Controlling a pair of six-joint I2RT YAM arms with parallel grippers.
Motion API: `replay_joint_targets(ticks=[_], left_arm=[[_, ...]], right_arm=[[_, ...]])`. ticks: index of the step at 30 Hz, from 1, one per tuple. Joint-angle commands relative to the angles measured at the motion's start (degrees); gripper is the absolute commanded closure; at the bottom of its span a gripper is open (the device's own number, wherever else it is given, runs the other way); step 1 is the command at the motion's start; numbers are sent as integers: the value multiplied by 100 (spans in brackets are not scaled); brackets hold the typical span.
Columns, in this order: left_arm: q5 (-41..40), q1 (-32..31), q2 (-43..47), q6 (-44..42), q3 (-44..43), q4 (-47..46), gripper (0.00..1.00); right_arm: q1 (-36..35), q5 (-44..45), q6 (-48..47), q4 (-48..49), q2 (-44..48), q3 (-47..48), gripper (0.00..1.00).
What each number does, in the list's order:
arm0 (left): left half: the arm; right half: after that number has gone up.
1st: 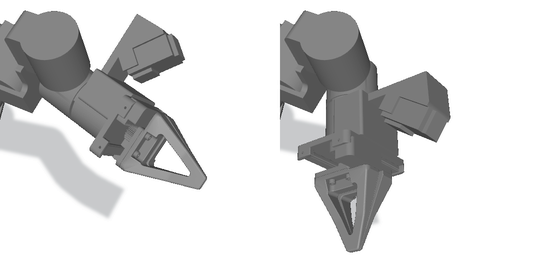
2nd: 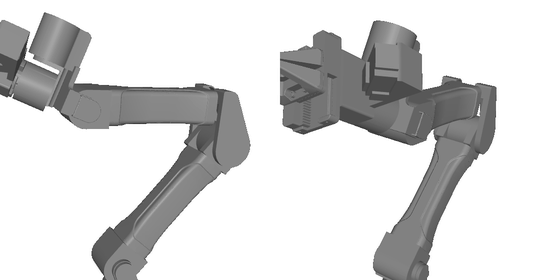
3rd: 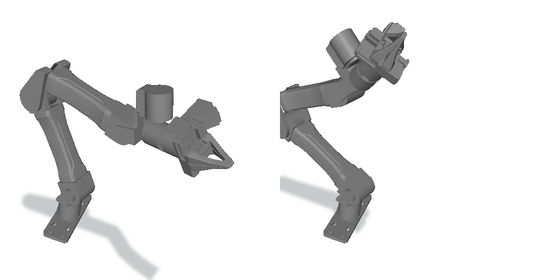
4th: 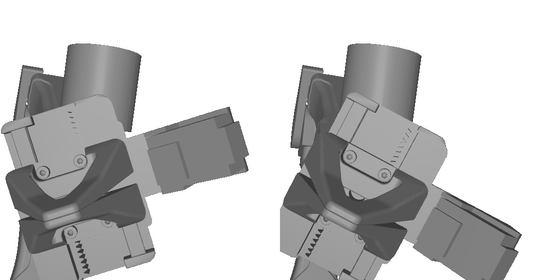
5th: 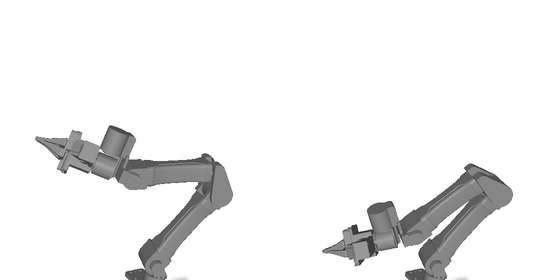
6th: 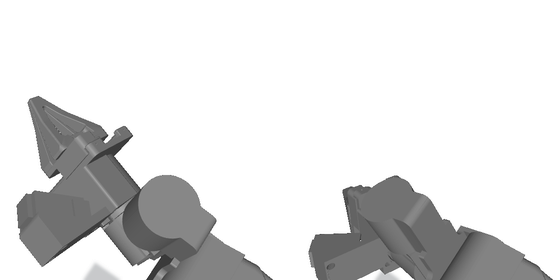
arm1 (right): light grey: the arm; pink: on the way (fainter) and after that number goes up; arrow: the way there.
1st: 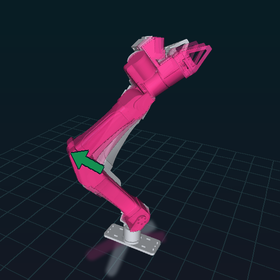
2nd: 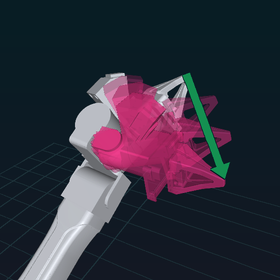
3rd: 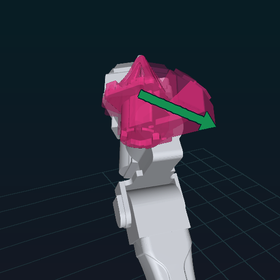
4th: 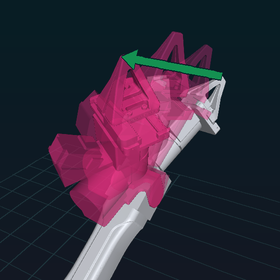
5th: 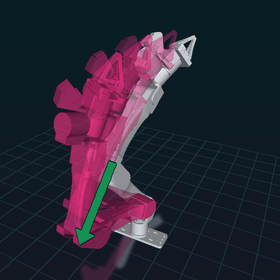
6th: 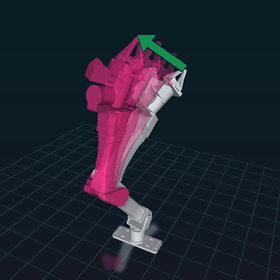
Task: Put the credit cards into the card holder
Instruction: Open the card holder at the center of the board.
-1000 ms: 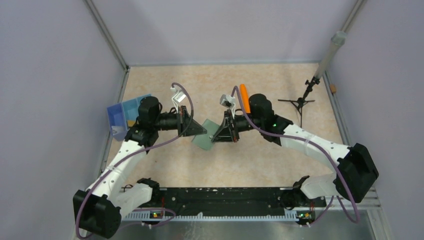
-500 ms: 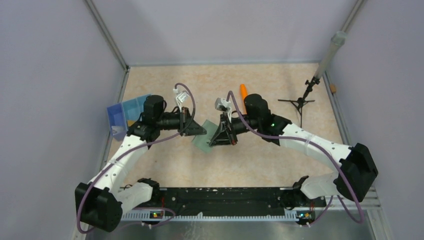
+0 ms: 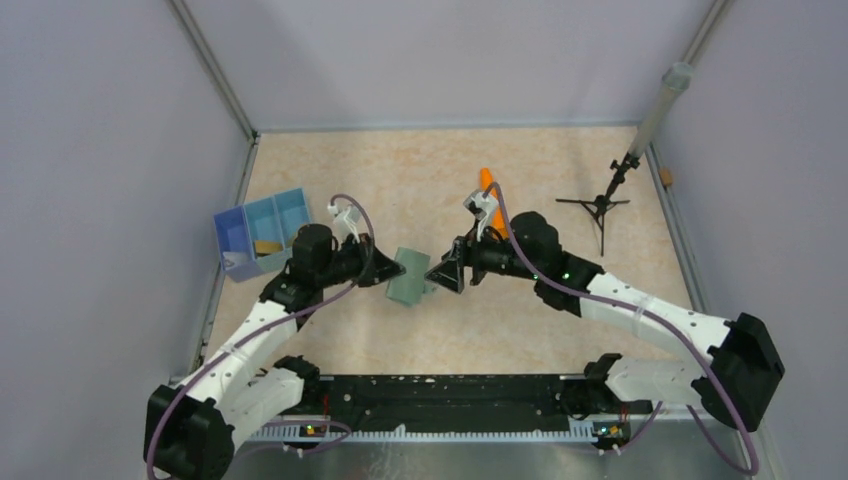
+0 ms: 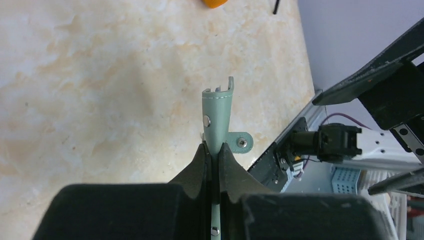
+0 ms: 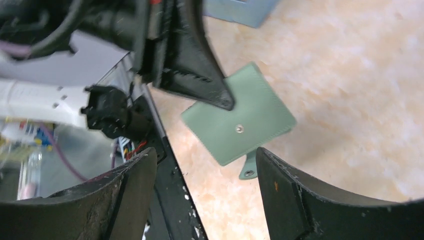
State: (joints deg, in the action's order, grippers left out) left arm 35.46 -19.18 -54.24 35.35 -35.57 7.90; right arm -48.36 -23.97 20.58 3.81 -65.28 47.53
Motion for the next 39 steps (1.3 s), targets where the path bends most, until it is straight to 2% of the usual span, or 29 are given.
replay_joint_targets(ticks=[1, 6, 10, 18, 25, 31, 39], left_arm=[[-1416, -412, 374, 1244, 796, -1290, 100], [-2191, -933, 544, 1891, 1467, -1939, 100], [-2517, -1125, 448, 2073, 1690, -2083, 100], [-2625, -1178, 311, 2127, 1911, -2249, 100], [-2667, -1180, 268, 2108, 1943, -2254, 100], [-2615, -1187, 245, 2107, 1955, -2273, 100], [-2568, -1193, 250, 2116, 1966, -2278, 100]], right_arm=[[-10, 1291, 1640, 749, -361, -590, 29], [-141, 1138, 2286, 1314, -966, -919, 29], [-256, 1103, 2497, 1317, -1454, -845, 39], [-301, 1489, 2601, 1064, -1812, -961, 49], [-323, 1982, 2498, 683, -1769, -1025, 49], [-263, 1813, 2684, 1061, -1788, -1241, 48], [-227, 1534, 2733, 1524, -2050, -1213, 65]])
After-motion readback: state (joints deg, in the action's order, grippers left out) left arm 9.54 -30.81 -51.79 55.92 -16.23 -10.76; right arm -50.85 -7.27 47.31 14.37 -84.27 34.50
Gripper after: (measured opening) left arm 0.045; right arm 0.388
